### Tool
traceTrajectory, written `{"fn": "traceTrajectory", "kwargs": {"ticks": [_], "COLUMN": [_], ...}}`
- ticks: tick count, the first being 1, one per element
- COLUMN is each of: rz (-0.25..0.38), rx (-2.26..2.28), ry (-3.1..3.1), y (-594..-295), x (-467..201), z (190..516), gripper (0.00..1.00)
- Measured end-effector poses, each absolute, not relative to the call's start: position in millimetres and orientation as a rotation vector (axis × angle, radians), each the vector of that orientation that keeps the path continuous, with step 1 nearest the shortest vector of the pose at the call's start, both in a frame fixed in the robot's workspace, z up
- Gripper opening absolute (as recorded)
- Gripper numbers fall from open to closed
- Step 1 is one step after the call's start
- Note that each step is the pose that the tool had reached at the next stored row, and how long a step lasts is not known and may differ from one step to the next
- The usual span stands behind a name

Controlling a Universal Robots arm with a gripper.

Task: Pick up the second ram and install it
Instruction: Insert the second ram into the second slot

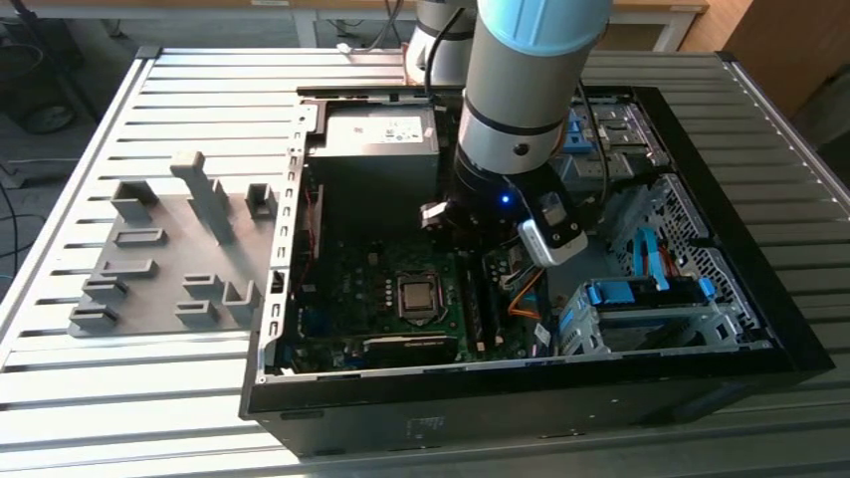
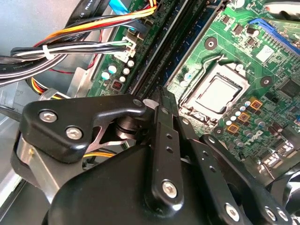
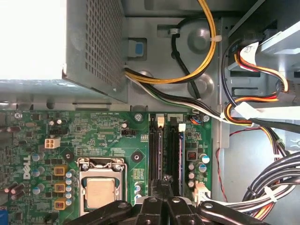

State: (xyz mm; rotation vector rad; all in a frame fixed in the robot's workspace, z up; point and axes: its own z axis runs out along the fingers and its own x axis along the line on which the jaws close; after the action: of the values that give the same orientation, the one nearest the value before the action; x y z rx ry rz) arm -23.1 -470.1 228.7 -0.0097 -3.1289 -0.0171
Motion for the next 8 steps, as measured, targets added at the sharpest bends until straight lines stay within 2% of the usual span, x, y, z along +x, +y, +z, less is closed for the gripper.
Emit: {"fn": "traceTrajectory", "kwargs": {"ticks": [8], "rz": [-0.017], "rx": [-0.01], "ry": [-3.129], "y": [-470.1], "x": [-23.1], "z": [223.1], "gripper": [0.11]}}
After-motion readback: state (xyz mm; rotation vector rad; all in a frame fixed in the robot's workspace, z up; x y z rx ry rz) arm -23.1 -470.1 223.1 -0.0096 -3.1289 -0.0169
